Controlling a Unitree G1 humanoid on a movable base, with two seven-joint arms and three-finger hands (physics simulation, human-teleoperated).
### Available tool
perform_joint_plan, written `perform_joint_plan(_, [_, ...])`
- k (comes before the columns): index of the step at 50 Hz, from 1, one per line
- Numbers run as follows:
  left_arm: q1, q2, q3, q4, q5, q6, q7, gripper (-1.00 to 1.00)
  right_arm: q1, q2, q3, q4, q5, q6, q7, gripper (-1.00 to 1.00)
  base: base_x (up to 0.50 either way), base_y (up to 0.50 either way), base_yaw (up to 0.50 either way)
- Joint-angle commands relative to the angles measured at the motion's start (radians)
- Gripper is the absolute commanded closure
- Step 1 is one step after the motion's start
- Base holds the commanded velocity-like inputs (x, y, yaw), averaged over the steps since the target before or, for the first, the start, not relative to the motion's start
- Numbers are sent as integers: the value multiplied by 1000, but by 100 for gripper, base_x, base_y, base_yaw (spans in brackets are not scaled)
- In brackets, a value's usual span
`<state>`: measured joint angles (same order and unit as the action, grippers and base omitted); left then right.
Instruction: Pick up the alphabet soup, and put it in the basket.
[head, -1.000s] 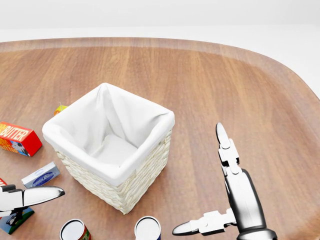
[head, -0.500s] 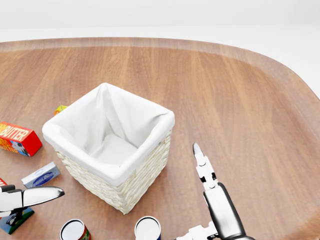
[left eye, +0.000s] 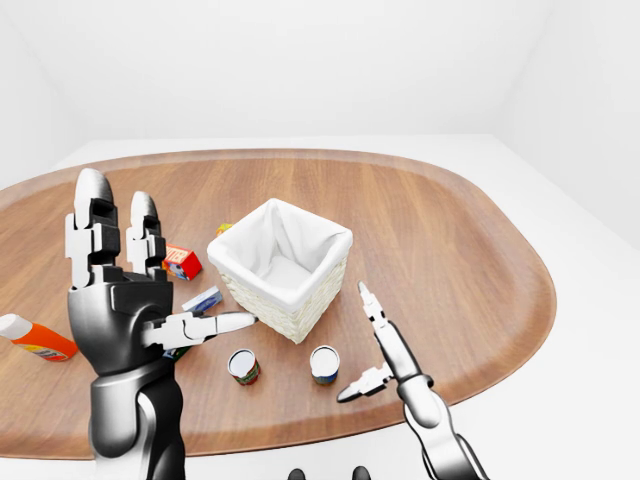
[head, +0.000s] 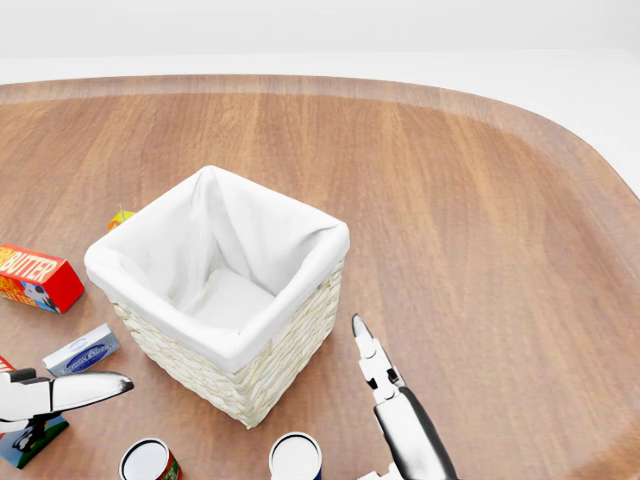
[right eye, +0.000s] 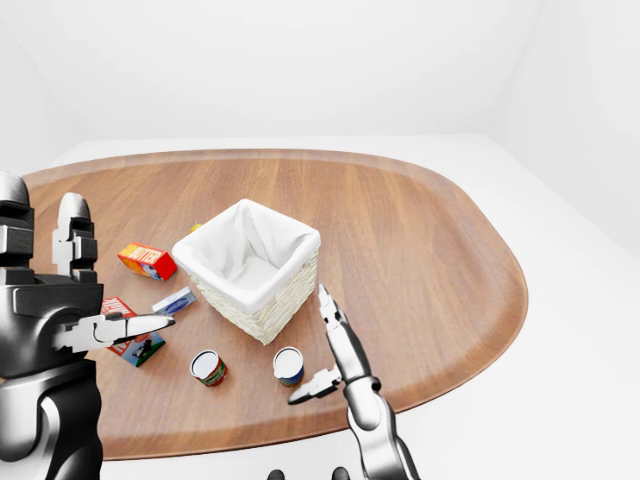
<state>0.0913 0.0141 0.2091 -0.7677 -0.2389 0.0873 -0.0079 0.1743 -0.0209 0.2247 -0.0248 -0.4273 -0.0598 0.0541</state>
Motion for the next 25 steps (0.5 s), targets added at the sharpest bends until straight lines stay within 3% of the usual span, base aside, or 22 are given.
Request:
perform_joint_plan(1, [1, 0, -3, 2, 3, 0, 0, -100, -11, 7, 17, 58, -16, -27, -10, -100, 0, 0, 0])
perform_joint_plan(25, [2, -1, -6, 12, 9, 0, -6, -100, -105, 47, 13, 317, -15, -27, -28, -100, 0, 0, 0])
